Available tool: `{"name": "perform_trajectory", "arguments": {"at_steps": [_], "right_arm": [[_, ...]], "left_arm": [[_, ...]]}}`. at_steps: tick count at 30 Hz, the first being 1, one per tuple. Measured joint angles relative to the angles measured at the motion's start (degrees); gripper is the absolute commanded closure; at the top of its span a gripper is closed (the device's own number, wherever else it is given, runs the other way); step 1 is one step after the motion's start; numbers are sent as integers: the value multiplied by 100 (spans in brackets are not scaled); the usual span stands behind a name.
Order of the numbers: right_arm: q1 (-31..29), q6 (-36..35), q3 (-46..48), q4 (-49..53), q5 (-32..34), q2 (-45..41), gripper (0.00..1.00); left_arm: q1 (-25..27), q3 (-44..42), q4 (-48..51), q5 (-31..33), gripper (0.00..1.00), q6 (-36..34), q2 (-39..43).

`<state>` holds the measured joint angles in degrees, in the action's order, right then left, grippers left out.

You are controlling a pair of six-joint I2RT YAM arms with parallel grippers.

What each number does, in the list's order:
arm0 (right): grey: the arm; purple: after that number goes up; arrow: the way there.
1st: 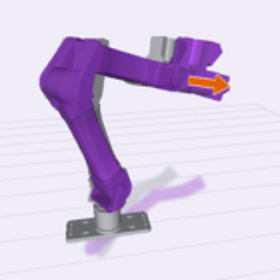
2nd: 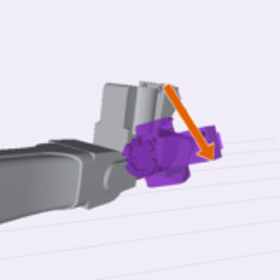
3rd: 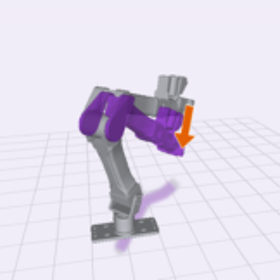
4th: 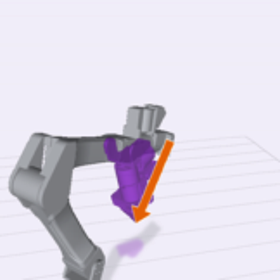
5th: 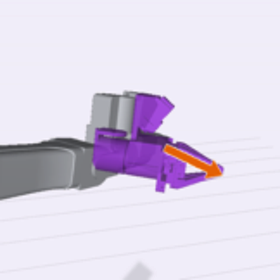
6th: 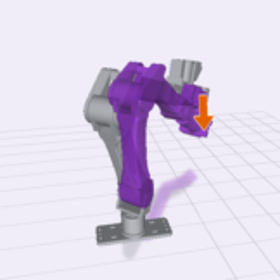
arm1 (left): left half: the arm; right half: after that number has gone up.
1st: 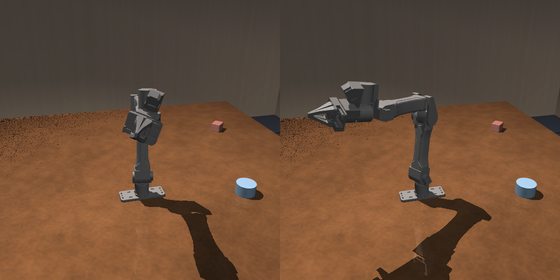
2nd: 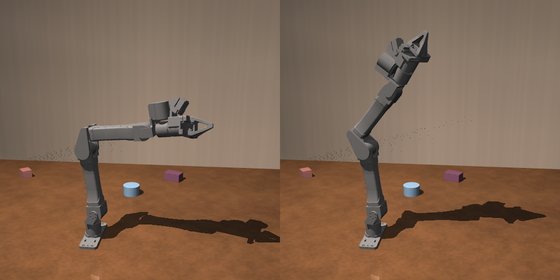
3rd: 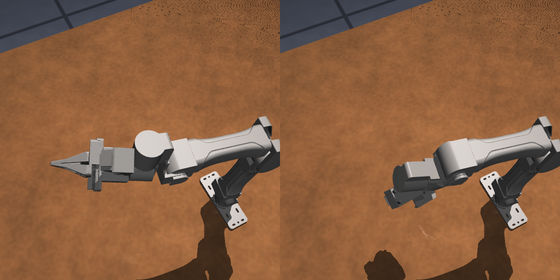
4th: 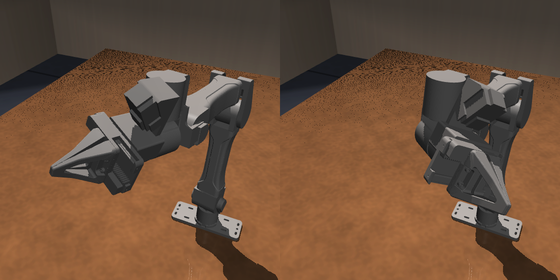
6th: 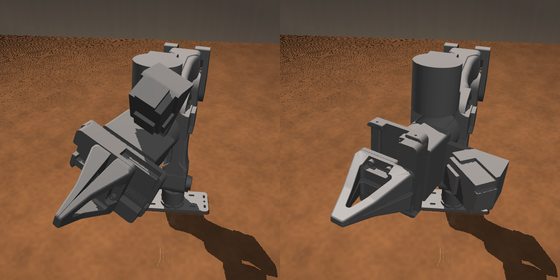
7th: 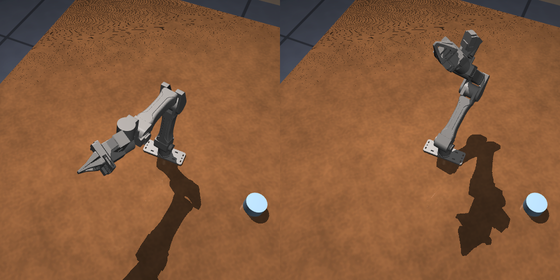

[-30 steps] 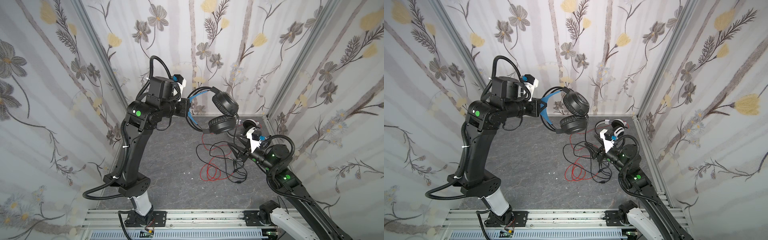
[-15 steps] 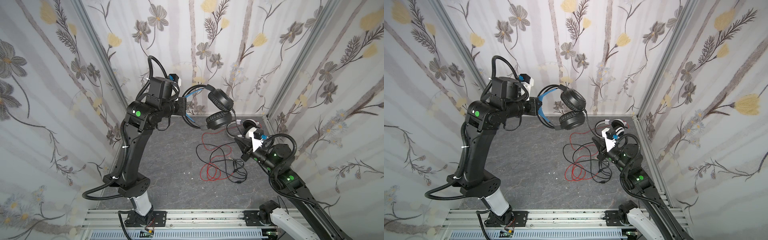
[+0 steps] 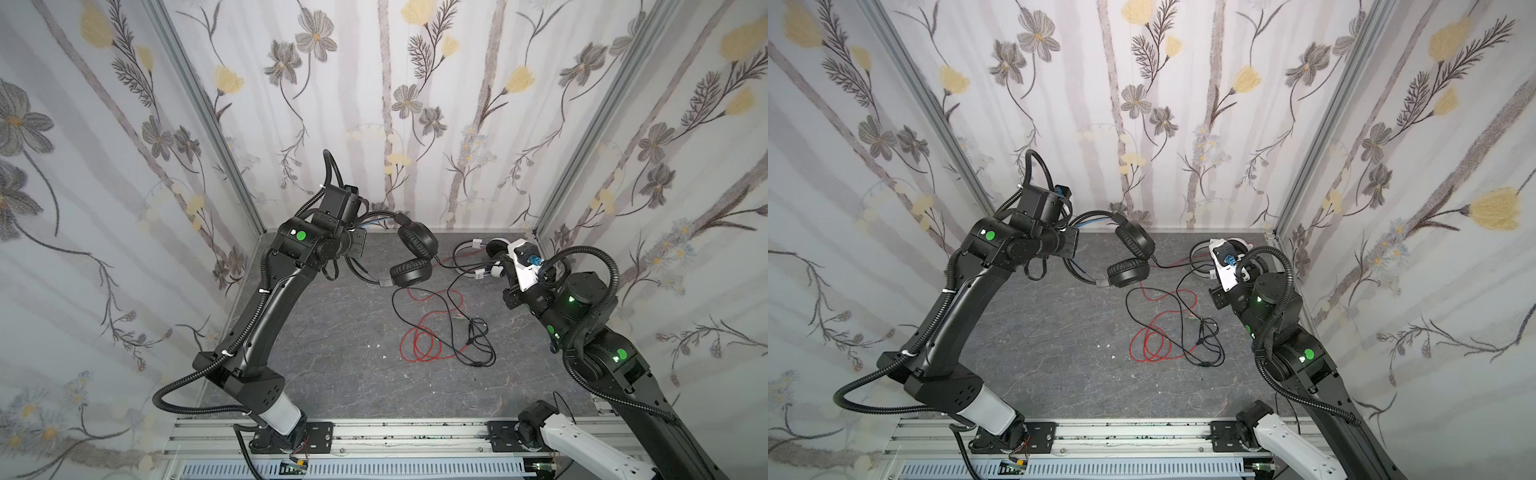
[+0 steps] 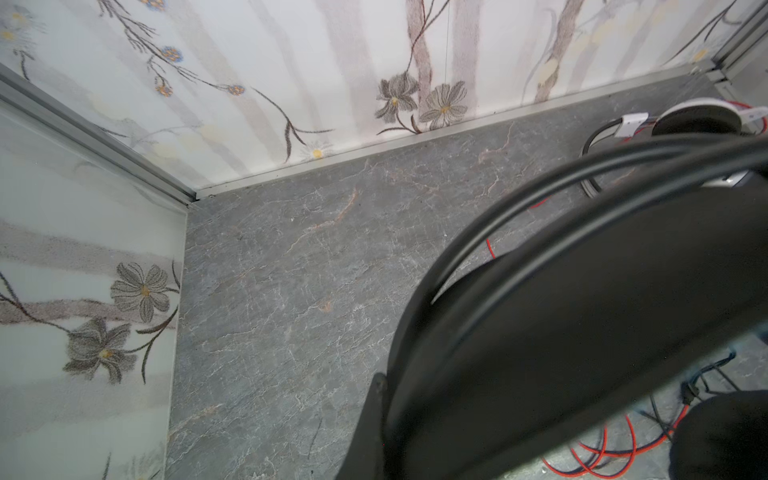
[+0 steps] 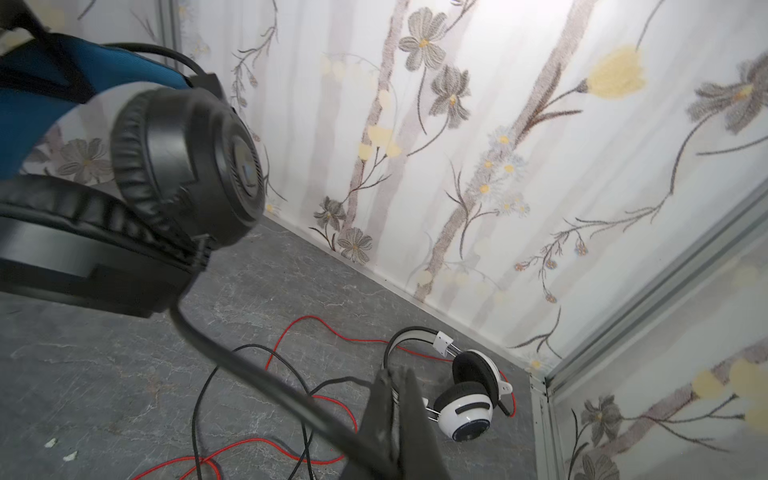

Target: Wrap the headphones

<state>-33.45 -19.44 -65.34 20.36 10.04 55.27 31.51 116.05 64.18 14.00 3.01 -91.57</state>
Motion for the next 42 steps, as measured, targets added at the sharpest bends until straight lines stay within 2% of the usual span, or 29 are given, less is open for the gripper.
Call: {"name": "perform_trajectory", "arguments": {"at_steps": [9,13,21,24,31,39,42], "right_arm": [[-1001,-531,-1196,903,164,1228,96],[-1139,-529,-1495,1029,343,1694,96],[-1207,-444,-1567,1248,850,2122,90],[-1207,-345,-1596,1281,951,2221,84],[-1172,-179,-1604,1281,1060,2385,60],[-852,48,-1615,1279,1069,2455,52],[-586,227,-1716,1283,855,2468,41]], "left_arm": [[411,-538,-262,-273,100,-540,13],[664,-728,-317,-490,100,-627,13],[975,-817,-295,-1143,100,-896,-63],[1003,-828,-225,-1309,100,-984,-92],[1067,-839,-79,-1670,100,-1117,-120],[1088,-892,-57,-1849,100,-1137,-144],[1088,-894,-57,-1934,100,-1134,-138]]}}
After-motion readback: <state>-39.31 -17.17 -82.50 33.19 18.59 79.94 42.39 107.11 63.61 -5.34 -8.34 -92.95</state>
